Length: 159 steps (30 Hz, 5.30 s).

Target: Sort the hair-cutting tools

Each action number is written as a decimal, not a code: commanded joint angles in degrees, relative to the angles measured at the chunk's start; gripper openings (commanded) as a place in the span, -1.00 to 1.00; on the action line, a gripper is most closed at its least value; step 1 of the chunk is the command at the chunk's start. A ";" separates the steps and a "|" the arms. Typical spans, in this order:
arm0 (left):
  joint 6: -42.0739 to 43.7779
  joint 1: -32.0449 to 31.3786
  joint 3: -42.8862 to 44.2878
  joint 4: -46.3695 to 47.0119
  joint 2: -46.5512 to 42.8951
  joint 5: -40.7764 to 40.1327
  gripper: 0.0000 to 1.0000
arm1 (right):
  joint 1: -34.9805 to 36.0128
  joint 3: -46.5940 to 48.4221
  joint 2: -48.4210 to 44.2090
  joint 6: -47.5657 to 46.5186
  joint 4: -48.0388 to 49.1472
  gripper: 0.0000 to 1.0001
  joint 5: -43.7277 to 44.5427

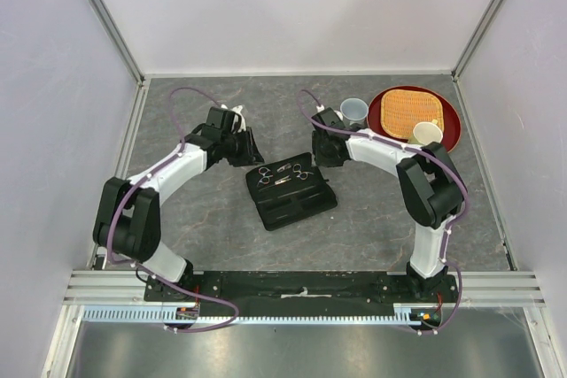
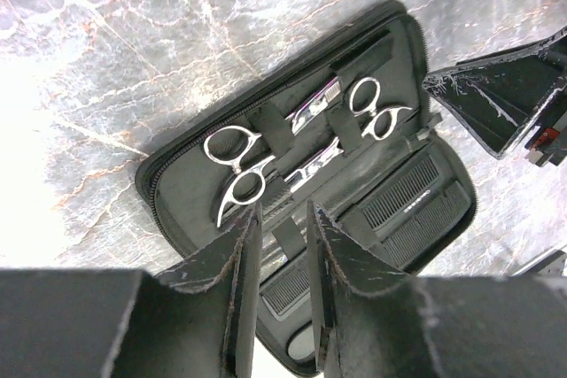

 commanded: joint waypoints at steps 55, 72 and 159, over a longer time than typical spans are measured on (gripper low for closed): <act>-31.61 -12.56 -25.80 -30.08 -41.42 -26.66 -0.95 | 1.11 -19.44 -9.52 2.59 5.22 -0.59 -15.55; -25.21 -9.84 -28.71 -4.87 -22.43 -19.64 -0.95 | 1.11 -16.37 -8.37 -0.57 3.90 -0.58 -16.77; -9.38 -7.90 -2.86 -1.00 15.19 0.49 0.40 | 30.20 -26.90 -13.65 15.14 20.51 -0.83 1.23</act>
